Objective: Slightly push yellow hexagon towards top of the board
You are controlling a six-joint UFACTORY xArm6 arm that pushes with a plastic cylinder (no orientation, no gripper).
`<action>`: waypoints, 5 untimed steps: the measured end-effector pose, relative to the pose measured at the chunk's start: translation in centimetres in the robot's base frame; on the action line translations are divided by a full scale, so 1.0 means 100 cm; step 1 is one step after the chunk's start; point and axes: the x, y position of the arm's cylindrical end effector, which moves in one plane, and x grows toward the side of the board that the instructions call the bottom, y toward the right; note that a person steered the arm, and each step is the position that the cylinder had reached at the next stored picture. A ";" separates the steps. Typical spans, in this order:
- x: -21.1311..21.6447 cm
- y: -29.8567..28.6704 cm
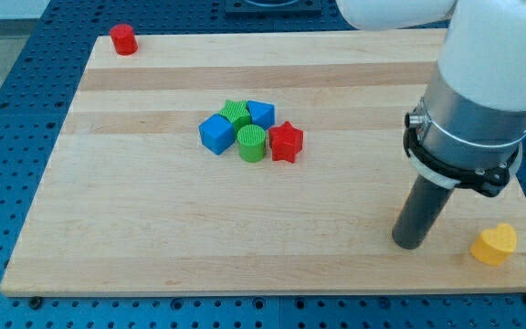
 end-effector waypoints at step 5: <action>-0.053 -0.005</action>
